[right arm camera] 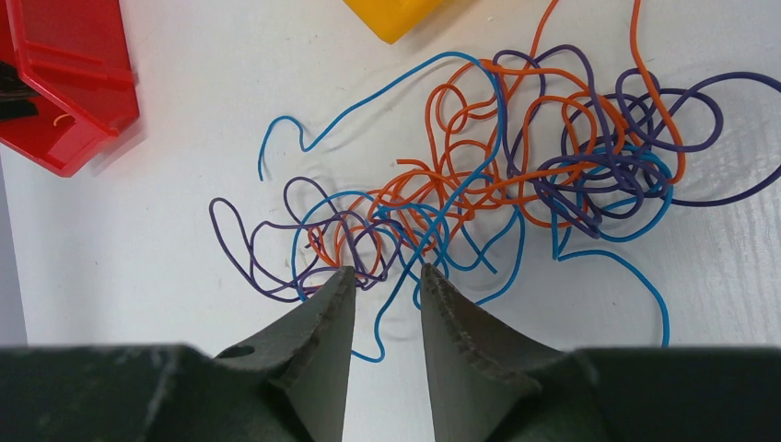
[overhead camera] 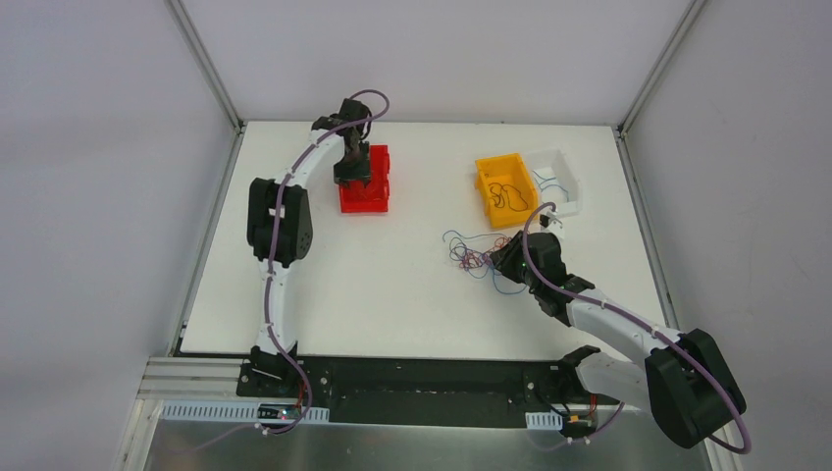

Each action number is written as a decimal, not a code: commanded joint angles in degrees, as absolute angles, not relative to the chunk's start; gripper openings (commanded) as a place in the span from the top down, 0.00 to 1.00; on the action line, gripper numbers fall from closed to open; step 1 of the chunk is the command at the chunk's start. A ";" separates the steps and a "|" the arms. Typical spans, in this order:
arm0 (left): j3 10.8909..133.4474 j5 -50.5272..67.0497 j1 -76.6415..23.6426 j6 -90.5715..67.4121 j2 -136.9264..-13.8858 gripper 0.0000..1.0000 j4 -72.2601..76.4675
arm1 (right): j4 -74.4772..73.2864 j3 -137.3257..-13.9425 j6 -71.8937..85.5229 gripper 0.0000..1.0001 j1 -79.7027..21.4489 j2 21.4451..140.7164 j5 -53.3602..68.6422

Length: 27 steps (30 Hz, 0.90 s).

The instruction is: Untangle the cables

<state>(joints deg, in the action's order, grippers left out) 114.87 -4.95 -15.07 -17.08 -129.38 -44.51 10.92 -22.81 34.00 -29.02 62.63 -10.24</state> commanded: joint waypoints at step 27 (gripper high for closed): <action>45.19 -3.24 -31.77 -22.33 -65.45 0.02 -1.43 | 7.70 -26.71 33.11 0.62 -28.81 64.60 -12.68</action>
